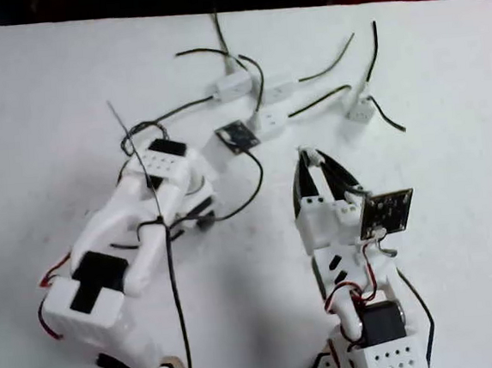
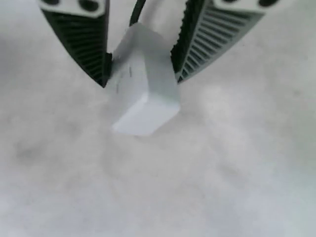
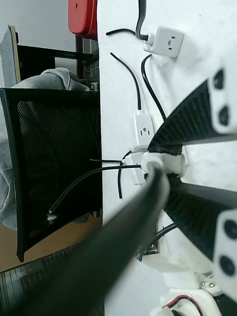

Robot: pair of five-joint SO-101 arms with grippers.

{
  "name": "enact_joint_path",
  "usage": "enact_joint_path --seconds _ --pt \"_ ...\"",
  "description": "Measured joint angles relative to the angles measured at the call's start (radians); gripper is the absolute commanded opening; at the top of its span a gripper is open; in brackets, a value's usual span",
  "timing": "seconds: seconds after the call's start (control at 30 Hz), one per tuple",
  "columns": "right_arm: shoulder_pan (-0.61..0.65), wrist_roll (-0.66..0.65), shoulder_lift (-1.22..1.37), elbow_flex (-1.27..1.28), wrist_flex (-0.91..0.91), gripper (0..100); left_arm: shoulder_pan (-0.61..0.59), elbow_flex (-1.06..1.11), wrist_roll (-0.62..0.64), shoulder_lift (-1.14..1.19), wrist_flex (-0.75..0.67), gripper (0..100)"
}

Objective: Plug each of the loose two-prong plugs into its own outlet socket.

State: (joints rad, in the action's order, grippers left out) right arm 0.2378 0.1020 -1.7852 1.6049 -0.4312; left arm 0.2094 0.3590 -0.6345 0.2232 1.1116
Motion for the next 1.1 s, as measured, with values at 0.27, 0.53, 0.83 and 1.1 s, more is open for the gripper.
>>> enact_joint_path --seconds 0.27,0.53,0.83,1.1 --pt "0.0 0.0 0.0 0.0 0.0 1.7 0.002 0.0 0.005 0.0 0.0 4" --pt "0.0 0.0 0.0 0.0 0.0 1.7 0.0 -0.02 -0.051 -0.023 -0.002 10" --pt "0.0 0.0 0.0 0.0 0.0 1.7 -0.017 0.031 -0.084 -0.224 -0.008 24" --pt "0.0 0.0 0.0 0.0 0.0 1.7 -0.103 0.034 -0.075 -0.427 -0.008 24"
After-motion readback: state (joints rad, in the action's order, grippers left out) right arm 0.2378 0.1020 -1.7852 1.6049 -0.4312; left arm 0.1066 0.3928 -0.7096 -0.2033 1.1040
